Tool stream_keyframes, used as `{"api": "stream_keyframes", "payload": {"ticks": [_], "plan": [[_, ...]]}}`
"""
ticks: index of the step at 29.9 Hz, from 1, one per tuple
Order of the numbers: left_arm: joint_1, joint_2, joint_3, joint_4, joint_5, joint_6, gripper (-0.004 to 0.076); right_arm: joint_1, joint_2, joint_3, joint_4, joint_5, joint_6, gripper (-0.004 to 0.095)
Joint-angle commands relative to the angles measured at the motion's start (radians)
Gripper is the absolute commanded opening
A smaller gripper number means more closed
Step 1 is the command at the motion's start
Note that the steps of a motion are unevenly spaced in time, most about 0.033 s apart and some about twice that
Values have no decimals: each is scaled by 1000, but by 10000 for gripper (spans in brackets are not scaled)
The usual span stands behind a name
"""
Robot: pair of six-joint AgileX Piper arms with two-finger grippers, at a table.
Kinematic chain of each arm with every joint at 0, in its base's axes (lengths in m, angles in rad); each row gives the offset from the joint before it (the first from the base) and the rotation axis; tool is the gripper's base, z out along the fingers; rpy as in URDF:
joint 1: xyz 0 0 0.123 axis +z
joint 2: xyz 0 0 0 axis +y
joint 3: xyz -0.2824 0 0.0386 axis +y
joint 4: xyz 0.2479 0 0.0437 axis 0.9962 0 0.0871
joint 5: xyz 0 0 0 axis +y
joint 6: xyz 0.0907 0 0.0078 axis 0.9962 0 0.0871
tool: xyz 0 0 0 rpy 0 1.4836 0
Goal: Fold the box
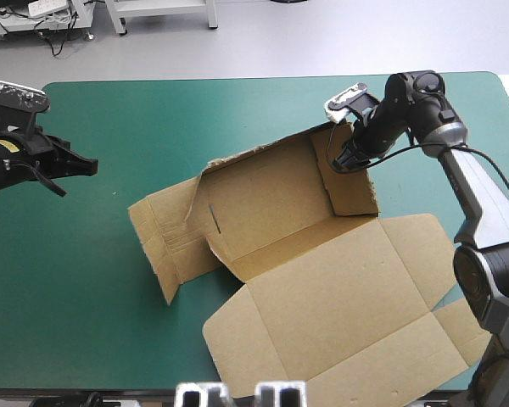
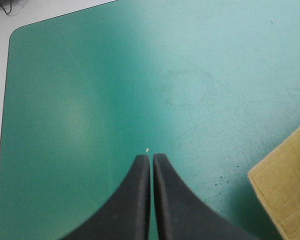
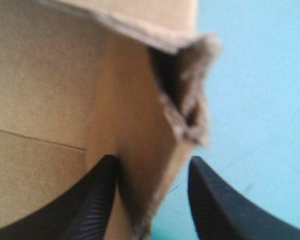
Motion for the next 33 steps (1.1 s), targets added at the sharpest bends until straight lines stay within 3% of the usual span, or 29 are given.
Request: {"api": "stream_keyframes", "payload": {"ticks": [1,11,16,26,29,33], "plan": [[4,-20,-27,-33,-57,6,9,-2,-74,-118,1,14,60,701],[4,-20,-27,-35,-30,3,9,0,-129,-220,106,14,33,723],[4,-20,-26,4,25,0,9,0,-61,-217,88,14,36,723],[6,-20,29,-23,32,3,9,0,168,-217,91,14,34,721],[6,-20,40,-23,28,3,9,2,209,-217,99,14,39,687],[6,-20,40,-25,28,3,9,2,236,-217,99,14,43,571]]}}
